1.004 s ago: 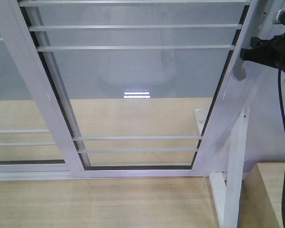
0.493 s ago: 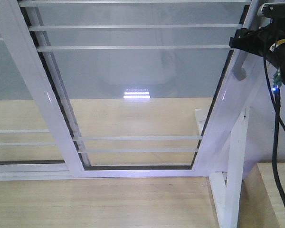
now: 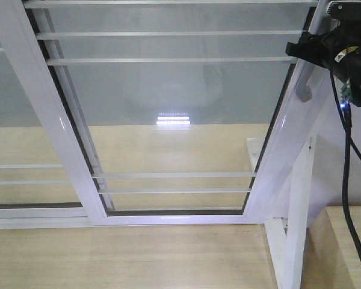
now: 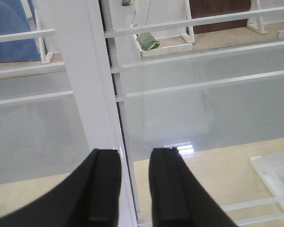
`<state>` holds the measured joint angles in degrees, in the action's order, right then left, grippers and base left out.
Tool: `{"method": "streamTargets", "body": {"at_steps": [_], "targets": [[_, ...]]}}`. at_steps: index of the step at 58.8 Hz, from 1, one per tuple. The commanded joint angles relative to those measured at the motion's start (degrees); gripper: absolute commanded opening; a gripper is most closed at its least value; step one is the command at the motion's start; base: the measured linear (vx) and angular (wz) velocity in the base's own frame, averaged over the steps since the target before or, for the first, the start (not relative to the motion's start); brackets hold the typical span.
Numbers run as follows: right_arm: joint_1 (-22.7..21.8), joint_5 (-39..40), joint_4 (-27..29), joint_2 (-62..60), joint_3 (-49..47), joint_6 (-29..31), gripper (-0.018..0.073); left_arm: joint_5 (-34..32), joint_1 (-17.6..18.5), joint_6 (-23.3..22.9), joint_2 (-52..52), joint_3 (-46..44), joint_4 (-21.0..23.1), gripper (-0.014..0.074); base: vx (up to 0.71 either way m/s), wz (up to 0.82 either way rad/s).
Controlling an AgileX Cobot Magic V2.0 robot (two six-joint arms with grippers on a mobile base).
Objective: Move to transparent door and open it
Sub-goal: 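Slide the glass door sideways away from the right gripper's side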
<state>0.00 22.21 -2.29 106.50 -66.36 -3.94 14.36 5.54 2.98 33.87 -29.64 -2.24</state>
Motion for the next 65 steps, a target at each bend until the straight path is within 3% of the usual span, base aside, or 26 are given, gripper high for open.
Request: {"method": "streamTargets", "body": {"at_steps": [1,22,39,65], "targets": [[0.25,4.89,-1.52,-2.89,-2.0,-1.95,0.035,-4.29,0.16,-0.42,0.16,-1.67,0.36,0.0321,0.0,0.0],[0.25,4.22,-8.89,-2.89,-1.94,-8.08,0.0295,-4.29,0.16,-0.42,0.16,-1.67,0.36,0.0321,0.0,0.0],[3.4,4.3,-11.57,-2.63,-1.94,-6.68,0.0284,-4.22,0.16,-0.42,0.16,-1.67,0.36,0.0321,0.0,0.0],[5.49,4.51,-11.35,-0.89,-1.94,-7.86,0.0262,-4.18,0.16,-0.42,0.16,-1.67,0.36,0.0321,0.0,0.0]]}}
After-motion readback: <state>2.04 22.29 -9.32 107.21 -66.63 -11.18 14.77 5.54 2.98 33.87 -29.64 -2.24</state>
